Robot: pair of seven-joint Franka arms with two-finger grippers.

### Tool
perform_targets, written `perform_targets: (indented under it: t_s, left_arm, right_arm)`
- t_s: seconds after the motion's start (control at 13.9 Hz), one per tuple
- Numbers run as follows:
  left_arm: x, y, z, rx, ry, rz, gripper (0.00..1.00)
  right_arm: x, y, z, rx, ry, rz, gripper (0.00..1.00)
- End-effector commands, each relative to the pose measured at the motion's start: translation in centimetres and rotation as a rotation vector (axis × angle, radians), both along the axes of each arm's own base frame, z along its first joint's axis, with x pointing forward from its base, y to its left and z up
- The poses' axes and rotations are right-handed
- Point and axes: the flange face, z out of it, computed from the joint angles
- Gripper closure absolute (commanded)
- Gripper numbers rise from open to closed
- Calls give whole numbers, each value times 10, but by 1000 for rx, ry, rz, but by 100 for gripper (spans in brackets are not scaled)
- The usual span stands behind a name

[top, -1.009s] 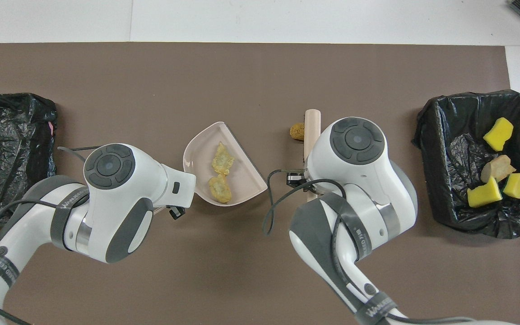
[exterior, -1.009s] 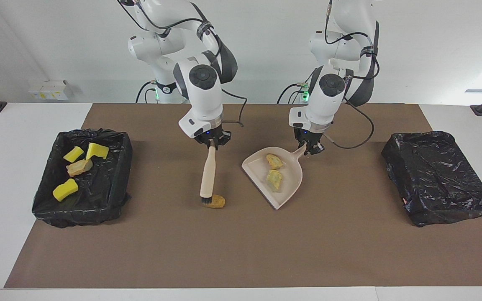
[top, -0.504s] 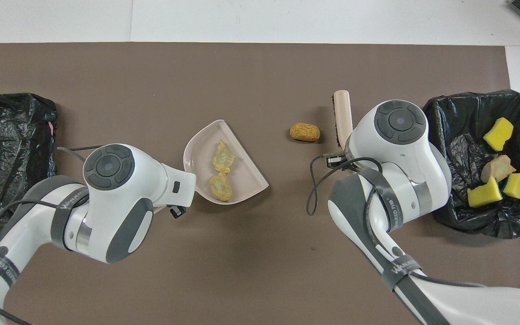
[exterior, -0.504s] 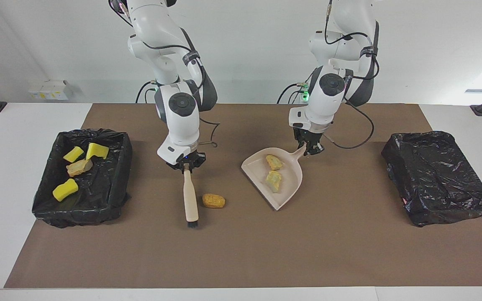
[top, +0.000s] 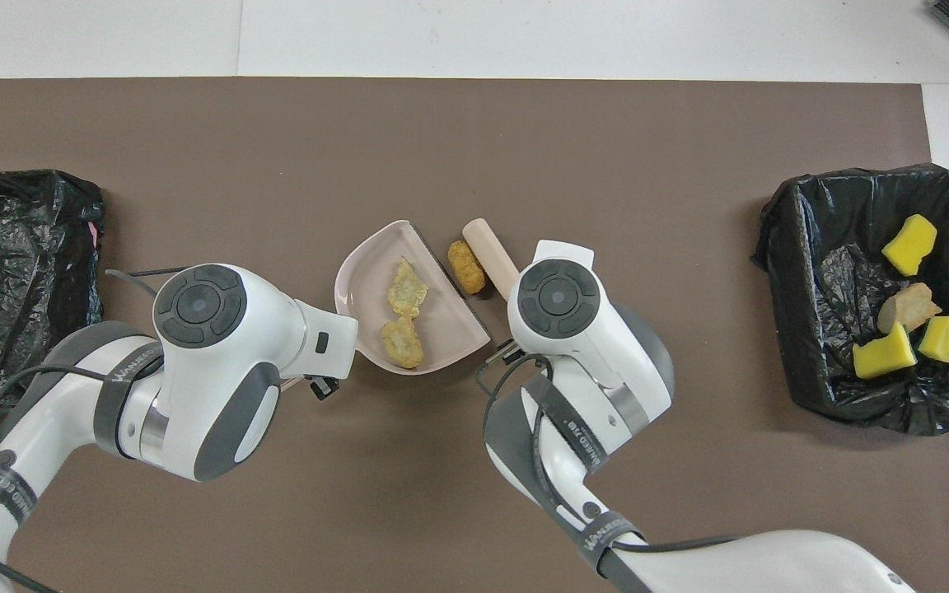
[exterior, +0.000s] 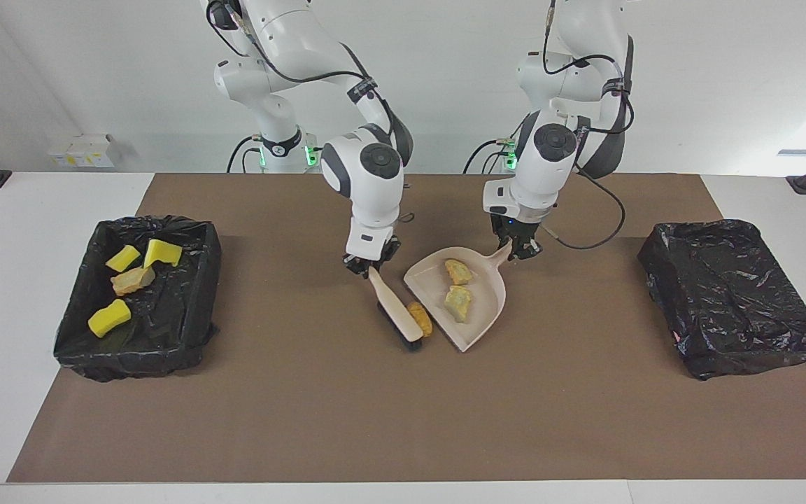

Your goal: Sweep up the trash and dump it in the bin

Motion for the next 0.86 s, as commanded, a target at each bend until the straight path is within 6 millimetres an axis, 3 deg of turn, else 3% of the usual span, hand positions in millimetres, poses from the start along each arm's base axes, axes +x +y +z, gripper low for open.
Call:
perform_targets:
  t_s: [0.0,0.14,0.43,0.65,0.79]
  left_arm:
    - [-7,3,5,-17,-15,12,100]
    - [-5,4,5,-17,-15,17,100]
    - [11,24,7,-29,-40,66,100]
    - [25,37,14,-108,-85,151,100]
    - [33,44,22,-148,-129,193,100]
  right_arm:
    - [-32,20,13,46,35,35,100]
    - [-39,36,23,88,46,16,100]
    - [-41,17,69,99,44,-29,100]
    - [-44,-12,108,85,51,-90,100]
    - [-57,-13,116,53,69,-239,100]
